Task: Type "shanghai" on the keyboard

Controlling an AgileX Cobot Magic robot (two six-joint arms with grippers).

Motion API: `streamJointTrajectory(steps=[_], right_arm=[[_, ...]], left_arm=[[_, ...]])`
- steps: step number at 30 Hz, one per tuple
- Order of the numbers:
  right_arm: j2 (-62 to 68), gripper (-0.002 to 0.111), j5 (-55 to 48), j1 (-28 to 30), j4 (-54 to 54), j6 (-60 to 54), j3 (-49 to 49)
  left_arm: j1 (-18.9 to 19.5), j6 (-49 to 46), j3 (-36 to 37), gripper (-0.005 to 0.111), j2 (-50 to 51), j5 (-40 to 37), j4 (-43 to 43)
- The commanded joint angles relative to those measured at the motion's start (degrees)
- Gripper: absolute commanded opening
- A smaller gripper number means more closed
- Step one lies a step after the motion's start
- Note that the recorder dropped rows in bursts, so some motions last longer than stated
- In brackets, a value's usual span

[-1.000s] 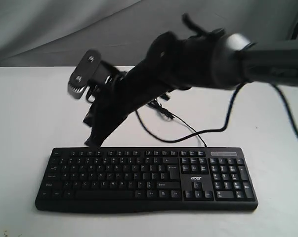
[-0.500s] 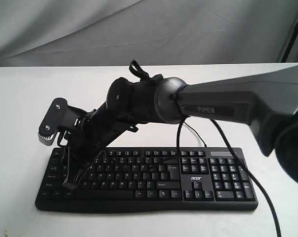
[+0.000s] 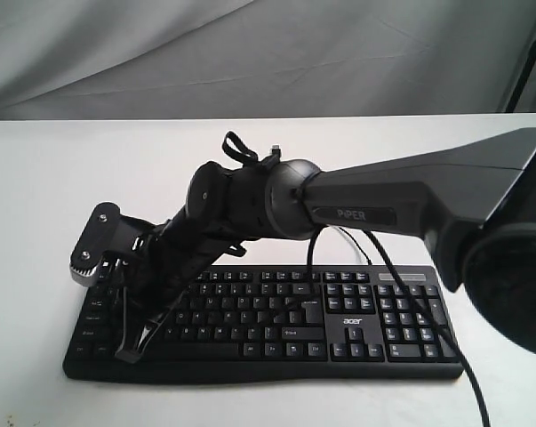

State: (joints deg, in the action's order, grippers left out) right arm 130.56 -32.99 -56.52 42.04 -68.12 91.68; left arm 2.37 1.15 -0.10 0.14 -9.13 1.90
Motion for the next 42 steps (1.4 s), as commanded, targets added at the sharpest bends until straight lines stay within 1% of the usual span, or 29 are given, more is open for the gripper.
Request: streamJointTrajectory(steps=[1, 12, 14, 19, 21, 23, 28, 31, 42], right_arm=[[-0.1, 0.0, -0.6, -0.1, 0.3, -0.5, 0.4], [0.9, 0.0, -0.8, -0.1, 0.2, -0.5, 0.1], [-0.9, 0.0, -1.3, -0.1, -1.5, 0.1, 0.1], [-5.4, 0.0, -4.5, 0.0, -11.2, 8.9, -0.2], [-6.9, 0.0, -3.9, 0.5, -12.1, 10.1, -2.2], [-8.8, 0.0, -1.9, 1.2, -11.9, 10.1, -6.0], [-14.8, 0.0, 6.8, 3.1, -8.2, 9.2, -17.5], [-16.4, 0.0, 10.1, 3.9, -4.6, 6.4, -21.6], [-15.3, 0.0, 11.1, 4.0, -2.4, 4.6, -21.8]], left_arm=[[-0.4, 0.2, 0.1, 0.0, -0.1, 0.3, 0.0], [-0.4, 0.2, 0.1, 0.0, -0.1, 0.3, 0.0], [-0.4, 0.2, 0.1, 0.0, -0.1, 0.3, 0.0], [-0.4, 0.2, 0.1, 0.0, -0.1, 0.3, 0.0], [-0.4, 0.2, 0.1, 0.0, -0.1, 0.3, 0.0], [-0.4, 0.2, 0.1, 0.0, -0.1, 0.3, 0.0], [-0.4, 0.2, 0.1, 0.0, -0.1, 0.3, 0.0], [-0.4, 0.2, 0.1, 0.0, -0.1, 0.3, 0.0], [-0.4, 0.2, 0.1, 0.0, -0.1, 0.3, 0.0]])
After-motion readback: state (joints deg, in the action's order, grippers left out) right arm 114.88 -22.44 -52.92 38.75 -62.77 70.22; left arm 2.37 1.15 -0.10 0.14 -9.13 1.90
